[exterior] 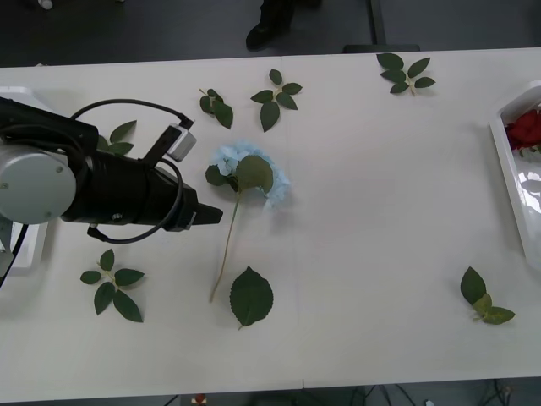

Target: Place the red flowers into the right box and the blue flowers into the left box. If a person shows an open palm, hand one flower to the person first, then continue sorting.

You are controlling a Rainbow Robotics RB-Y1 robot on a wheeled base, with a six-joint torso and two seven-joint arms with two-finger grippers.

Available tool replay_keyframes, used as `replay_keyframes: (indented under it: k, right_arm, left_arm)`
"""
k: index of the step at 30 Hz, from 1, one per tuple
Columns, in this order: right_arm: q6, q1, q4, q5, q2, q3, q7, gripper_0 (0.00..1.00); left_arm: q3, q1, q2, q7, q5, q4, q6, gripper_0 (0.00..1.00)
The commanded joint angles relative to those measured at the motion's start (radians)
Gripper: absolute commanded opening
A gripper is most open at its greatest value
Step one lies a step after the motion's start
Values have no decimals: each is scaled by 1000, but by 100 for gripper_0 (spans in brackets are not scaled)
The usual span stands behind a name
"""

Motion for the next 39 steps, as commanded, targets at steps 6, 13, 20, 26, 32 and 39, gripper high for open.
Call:
replay_keyframes:
  k: [6, 13, 20, 26, 32, 39]
  right_arm:
    - [-225, -32, 68, 111, 43, 99, 21, 0]
    - [-346, -32, 68, 168, 94, 206, 11, 0]
    - [-351, -43, 68, 142, 98, 214, 14, 66]
    - [-282, -91, 68, 142, 88, 200, 32, 92]
    - [-113, -187, 26, 147, 49, 188, 98, 100]
    - [42, -212, -189, 91, 38, 127, 257, 100]
  left_arm:
    - [-145, -95, -72, 146, -173, 186, -114, 100]
    - [-231, -213, -129, 152, -257, 375, -178, 100]
    - [-281, -255, -170, 161, -268, 473, -243, 100]
    - [-318, -287, -195, 158, -285, 556, -289, 98]
    - [-324, -290, -199, 158, -284, 568, -292, 0]
    - [-323, -293, -195, 162, -279, 563, -310, 0]
